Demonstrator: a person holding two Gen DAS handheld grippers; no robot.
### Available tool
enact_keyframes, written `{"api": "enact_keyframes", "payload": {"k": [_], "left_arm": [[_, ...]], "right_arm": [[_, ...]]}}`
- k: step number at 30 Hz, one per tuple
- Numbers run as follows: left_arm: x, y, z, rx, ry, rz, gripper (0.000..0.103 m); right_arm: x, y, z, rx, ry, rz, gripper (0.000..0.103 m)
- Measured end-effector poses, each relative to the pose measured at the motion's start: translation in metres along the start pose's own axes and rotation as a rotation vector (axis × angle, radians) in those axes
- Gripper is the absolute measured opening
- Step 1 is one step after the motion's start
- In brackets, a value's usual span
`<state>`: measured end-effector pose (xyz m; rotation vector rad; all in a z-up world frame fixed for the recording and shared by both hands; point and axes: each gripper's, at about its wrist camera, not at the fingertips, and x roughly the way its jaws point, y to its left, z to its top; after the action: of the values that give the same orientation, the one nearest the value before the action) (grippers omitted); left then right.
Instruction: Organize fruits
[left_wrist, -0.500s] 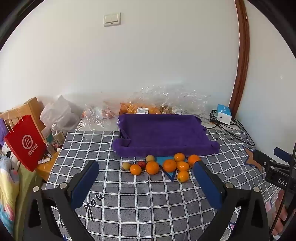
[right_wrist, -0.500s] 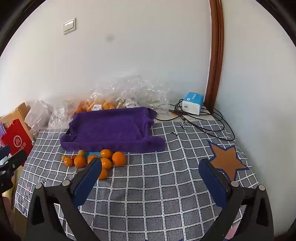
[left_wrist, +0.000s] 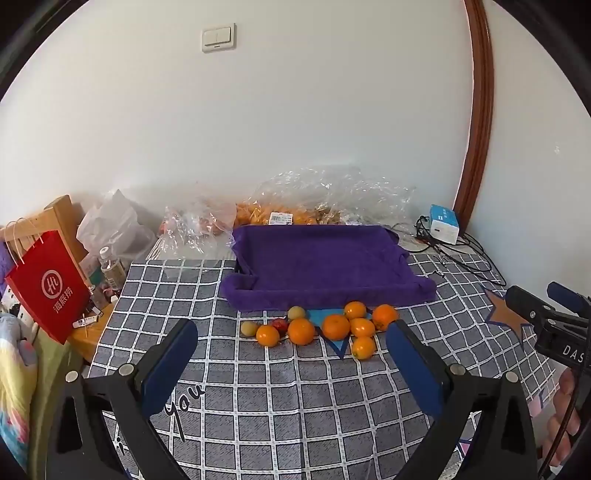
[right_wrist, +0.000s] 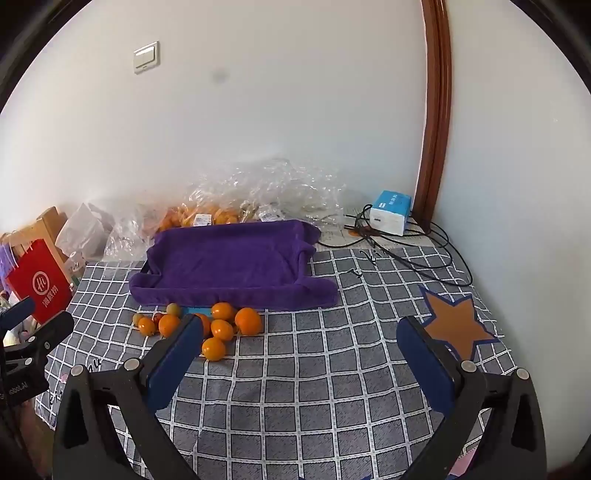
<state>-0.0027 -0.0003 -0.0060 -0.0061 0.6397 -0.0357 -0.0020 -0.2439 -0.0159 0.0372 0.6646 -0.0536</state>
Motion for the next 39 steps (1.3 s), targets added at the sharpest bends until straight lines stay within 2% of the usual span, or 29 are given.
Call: {"api": "enact_keyframes", "payload": {"k": [39], "left_arm": [[-0.0052,0.0038,0.0056,-0.008,-0.016,0.0,0.103]], "right_arm": [[-0.0082,0.0075,-0.0062,-0.01,-0.027,0.004,0.103]]}}
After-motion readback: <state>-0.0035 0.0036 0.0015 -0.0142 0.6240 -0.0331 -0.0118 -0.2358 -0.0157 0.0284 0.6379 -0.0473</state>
